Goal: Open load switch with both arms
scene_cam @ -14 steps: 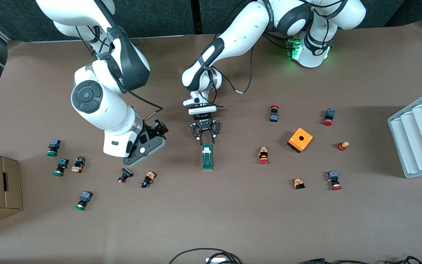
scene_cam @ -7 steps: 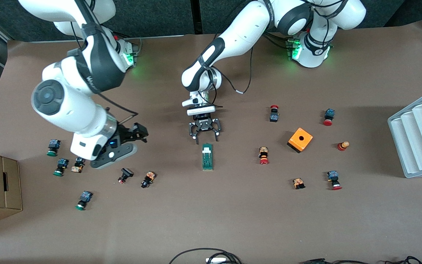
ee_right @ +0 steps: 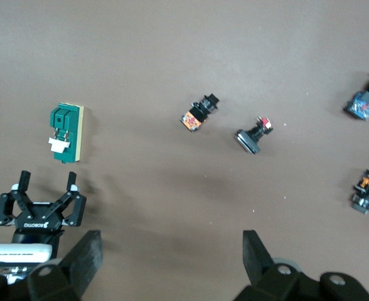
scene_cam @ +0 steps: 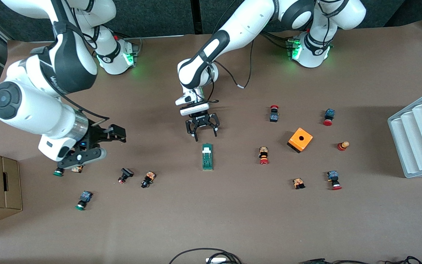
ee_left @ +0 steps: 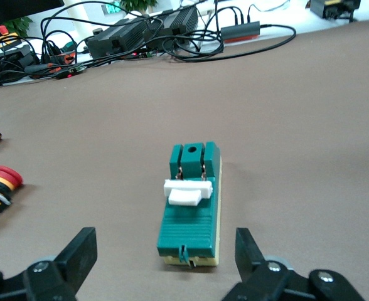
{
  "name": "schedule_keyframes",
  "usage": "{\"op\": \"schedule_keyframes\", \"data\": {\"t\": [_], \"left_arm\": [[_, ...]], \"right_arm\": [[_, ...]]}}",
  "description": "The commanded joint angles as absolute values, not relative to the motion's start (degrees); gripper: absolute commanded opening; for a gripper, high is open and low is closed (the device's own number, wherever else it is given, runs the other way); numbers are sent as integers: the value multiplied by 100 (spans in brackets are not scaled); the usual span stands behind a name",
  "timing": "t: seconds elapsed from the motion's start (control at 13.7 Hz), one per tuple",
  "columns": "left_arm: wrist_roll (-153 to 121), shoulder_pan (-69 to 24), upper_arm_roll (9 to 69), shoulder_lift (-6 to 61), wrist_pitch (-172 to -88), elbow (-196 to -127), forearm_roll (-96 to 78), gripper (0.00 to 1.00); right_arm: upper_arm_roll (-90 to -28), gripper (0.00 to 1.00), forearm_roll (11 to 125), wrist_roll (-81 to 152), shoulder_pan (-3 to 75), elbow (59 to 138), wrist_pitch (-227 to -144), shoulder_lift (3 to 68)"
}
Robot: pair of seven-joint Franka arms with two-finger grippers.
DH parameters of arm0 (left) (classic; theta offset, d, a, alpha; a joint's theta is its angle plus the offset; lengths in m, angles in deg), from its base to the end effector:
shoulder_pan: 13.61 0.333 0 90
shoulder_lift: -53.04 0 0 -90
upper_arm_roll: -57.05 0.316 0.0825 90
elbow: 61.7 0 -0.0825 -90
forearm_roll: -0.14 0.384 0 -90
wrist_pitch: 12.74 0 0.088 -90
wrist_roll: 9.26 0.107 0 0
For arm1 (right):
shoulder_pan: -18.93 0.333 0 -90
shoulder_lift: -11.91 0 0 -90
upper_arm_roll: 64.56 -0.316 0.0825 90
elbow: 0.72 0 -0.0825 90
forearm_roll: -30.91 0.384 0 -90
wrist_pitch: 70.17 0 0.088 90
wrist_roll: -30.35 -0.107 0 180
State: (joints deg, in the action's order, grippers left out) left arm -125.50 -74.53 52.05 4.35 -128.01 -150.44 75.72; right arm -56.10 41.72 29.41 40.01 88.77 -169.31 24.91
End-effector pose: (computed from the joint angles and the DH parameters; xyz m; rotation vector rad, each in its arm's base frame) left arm 0.3394 -0.5986 0.1484 -2.5244 -0.0485 -1.3564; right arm 0.6050 0.1615 0.5103 -2.9841 -0.2564 0.1098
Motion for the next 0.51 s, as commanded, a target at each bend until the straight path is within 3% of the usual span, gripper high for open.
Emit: {"op": "schedule_keyframes", "data": {"t": [0.0, 0.44], "left_arm": [[-11556, -7382, 5196, 707, -12858, -15073, 7091, 97], [-8814, -6917, 5187, 1435, -13025, -15064, 5650, 99]], "right_arm": [[-5726, 100, 4251, 2816, 3705, 8884, -16773, 2413], [-6824, 100, 3759, 2816, 2351, 8911, -16721, 2290]]}}
